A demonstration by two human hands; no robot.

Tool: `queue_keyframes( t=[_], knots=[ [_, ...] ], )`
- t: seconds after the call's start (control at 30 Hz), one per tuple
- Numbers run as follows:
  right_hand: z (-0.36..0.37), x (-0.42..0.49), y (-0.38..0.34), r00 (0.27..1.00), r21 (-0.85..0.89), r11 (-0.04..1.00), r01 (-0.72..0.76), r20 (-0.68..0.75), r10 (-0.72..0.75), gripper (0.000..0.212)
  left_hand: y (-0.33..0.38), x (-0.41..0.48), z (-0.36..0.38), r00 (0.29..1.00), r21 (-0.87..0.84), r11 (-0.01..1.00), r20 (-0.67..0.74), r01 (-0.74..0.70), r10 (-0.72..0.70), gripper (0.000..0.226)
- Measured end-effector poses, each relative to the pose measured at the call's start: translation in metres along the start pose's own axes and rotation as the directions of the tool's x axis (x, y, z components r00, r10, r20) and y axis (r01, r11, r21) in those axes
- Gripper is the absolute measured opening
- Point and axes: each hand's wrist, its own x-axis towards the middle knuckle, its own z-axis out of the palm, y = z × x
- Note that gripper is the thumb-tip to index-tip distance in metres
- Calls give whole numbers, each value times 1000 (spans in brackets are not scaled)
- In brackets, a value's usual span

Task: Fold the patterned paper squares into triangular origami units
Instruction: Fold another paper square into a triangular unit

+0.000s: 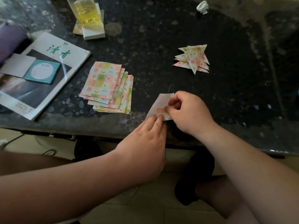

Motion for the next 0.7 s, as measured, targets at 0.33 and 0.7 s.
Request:
queue_keyframes(
  t=[0.33,0.7],
  knots=[
    [0,2,1,1000,-2,1000,-17,-3,17,7,10,5,-1,991,-73,993,104,93,-85,91],
    [-3,0,2,999,10,1000,-4,43,3,8,16,13,-7,995,32,995,2,97,-98,100]
  ],
)
